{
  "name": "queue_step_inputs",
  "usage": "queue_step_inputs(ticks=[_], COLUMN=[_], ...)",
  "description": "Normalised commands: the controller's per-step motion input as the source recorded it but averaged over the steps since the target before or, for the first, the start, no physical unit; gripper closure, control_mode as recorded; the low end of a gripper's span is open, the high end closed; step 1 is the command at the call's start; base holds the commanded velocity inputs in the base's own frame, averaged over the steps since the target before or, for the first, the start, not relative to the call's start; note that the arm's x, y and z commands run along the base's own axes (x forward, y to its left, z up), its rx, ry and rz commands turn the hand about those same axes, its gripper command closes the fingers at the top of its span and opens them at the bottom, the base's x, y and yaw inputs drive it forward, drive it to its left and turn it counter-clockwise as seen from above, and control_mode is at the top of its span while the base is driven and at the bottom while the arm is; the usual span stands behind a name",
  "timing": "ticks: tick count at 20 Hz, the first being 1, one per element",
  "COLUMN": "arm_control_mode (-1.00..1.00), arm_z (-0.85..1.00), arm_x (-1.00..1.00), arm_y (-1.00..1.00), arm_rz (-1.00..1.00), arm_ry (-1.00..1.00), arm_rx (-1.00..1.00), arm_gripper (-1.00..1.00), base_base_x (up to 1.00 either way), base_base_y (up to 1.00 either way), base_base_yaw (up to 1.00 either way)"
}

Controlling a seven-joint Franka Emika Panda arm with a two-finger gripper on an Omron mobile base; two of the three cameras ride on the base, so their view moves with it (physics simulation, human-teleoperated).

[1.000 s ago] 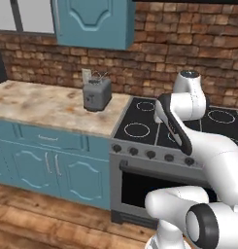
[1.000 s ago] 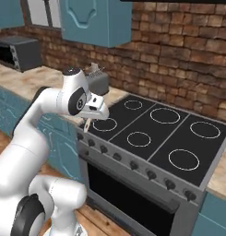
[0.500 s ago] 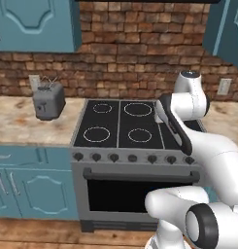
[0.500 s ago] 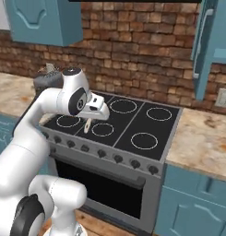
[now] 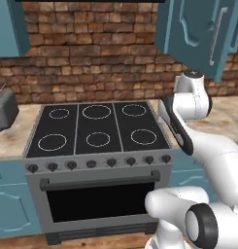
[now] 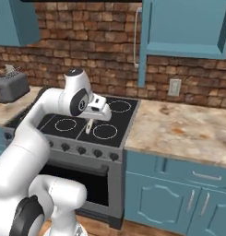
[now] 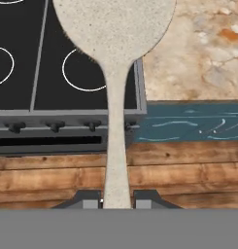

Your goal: Pick up the dish brush and dish brush from the sink, and place them back in the cabinet, and close the cabinet door.

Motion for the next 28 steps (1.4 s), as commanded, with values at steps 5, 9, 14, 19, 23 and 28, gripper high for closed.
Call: queue_step_inputs(ticks=[5,9,14,19,23,28], arm_control_mode=[1.0,1.0,1.0,1.0,1.0,1.0], arm_z=[0.0,0.0,0.0,0.0,0.0,0.0], arm_x=[0.0,0.0,0.0,0.0,0.0,0.0], arm_y=[0.0,0.0,0.0,0.0,0.0,0.0], arm_rz=[0.0,0.0,0.0,0.0,0.0,0.0], arm_ry=[0.0,0.0,0.0,0.0,0.0,0.0], arm_rx=[0.0,0.0,0.0,0.0,0.0,0.0], arm_gripper=[1.0,1.0,1.0,1.0,1.0,1.0], base_base_x=[0.0,0.0,0.0,0.01,0.07,0.14], base_base_y=[-0.62,-0.54,-0.52,-0.54,-0.51,-0.48], base_base_yaw=[-0.12,-0.04,-0.03,-0.02,0.0,0.0])
